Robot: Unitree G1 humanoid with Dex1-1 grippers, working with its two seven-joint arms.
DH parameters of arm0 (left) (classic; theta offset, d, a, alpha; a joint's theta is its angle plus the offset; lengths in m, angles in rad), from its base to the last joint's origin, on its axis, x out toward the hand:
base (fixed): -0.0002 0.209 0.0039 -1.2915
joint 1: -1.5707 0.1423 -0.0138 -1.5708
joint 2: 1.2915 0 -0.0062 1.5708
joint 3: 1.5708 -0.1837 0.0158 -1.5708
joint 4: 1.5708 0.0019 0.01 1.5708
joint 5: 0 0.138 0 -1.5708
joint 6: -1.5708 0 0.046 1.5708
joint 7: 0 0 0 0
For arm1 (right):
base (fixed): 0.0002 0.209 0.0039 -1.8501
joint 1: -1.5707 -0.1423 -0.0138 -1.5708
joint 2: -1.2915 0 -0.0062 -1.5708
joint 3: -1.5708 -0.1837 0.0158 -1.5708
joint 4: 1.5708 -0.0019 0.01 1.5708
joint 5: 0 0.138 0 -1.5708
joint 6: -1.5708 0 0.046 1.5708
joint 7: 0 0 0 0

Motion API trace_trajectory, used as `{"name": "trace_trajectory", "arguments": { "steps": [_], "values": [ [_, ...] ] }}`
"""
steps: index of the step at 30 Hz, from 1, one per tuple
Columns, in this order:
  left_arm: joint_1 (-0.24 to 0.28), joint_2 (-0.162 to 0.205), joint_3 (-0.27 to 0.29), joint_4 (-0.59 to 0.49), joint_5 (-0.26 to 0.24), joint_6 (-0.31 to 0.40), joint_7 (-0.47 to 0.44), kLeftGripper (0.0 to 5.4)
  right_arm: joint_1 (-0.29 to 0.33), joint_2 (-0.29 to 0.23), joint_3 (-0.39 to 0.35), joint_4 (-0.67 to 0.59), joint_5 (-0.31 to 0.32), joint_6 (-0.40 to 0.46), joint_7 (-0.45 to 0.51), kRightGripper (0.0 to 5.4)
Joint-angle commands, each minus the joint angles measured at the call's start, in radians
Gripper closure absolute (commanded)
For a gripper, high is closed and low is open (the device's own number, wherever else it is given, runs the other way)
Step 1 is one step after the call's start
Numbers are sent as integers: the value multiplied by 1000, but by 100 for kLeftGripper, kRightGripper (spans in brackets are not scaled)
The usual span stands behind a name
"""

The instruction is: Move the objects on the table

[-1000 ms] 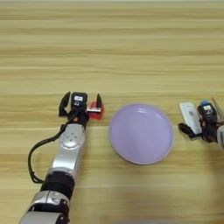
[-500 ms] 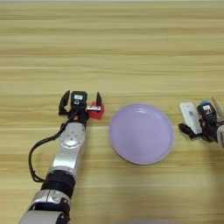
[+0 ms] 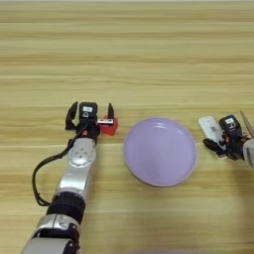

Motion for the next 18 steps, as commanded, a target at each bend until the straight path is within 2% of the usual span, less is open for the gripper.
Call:
{"name": "trace_trajectory", "arguments": {
  "steps": [1,3,18],
  "values": [
    [-9,0,4,7,-9,-5,1,0,19,-7,12,27,-20,22,-5,235],
    [-9,-1,5,7,-8,-6,0,0,19,-7,13,26,-19,22,-5,249],
    [-7,-4,5,7,-6,-7,1,0,24,-5,0,20,-12,7,-14,249]
  ]
}}
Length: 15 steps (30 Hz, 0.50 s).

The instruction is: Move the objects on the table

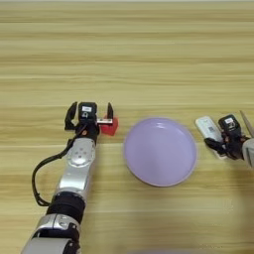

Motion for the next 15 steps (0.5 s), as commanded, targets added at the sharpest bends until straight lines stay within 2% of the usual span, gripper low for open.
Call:
{"name": "trace_trajectory", "arguments": {
  "steps": [1,12,15],
  "values": [
    [-7,-3,-1,5,-6,-6,2,0,26,-5,-4,15,-10,13,-14,249],
    [-8,-5,-1,7,-4,-7,4,0,44,-7,-24,-90,3,46,-16,249],
    [-9,-4,-1,8,-5,-7,3,0,64,-3,-27,-168,14,70,-16,249]
  ]
}}
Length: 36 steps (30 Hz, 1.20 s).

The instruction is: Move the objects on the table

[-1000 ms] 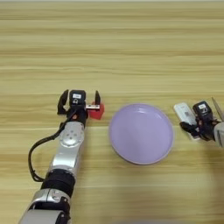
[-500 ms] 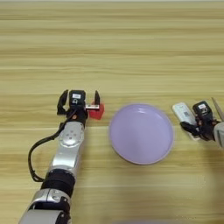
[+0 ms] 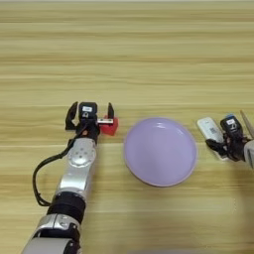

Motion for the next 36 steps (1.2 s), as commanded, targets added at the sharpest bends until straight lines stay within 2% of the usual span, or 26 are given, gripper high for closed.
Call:
{"name": "trace_trajectory", "arguments": {
  "steps": [1,13,18,24,28,30,36],
  "values": [
    [-9,0,-1,8,-5,-5,2,0,28,-3,-11,-112,15,44,-3,249],
    [-8,0,-1,9,-5,-8,1,0,95,13,0,-414,44,159,-15,249],
    [-7,1,0,8,-6,-8,0,0,118,32,52,-521,56,201,1,249],
    [-6,-1,-1,6,-5,-7,2,0,120,58,109,-562,52,226,-5,249],
    [-7,-3,-2,5,-4,-7,3,0,131,112,103,-588,87,267,-26,249],
    [-8,-3,-2,6,-4,-7,3,0,138,123,117,-599,90,274,-28,249],
    [-9,-4,-2,8,-4,-7,4,0,148,149,173,-576,79,274,-41,249]
  ]
}}
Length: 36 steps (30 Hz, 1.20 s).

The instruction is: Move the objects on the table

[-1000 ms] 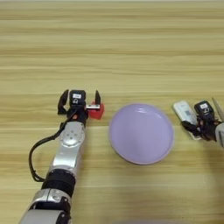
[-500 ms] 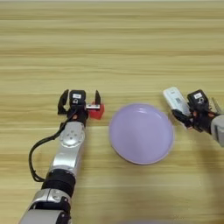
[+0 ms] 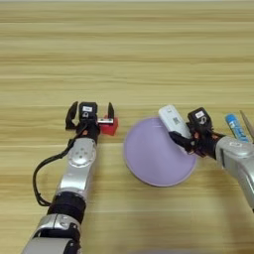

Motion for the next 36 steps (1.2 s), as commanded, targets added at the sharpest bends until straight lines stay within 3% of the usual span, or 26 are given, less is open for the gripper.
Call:
{"name": "trace_trajectory", "arguments": {
  "steps": [1,7,19,36],
  "values": [
    [-8,-3,-2,5,-4,1,4,0,5,16,34,18,-6,13,-14,249],
    [-7,-5,-3,2,-4,2,4,0,-3,54,56,69,-6,18,-37,249],
    [-7,-6,-3,0,-4,3,3,0,-42,143,13,182,0,15,-129,249],
    [-1,-6,-4,-11,-5,5,0,0,-54,239,-30,206,39,67,-180,249]
  ]
}}
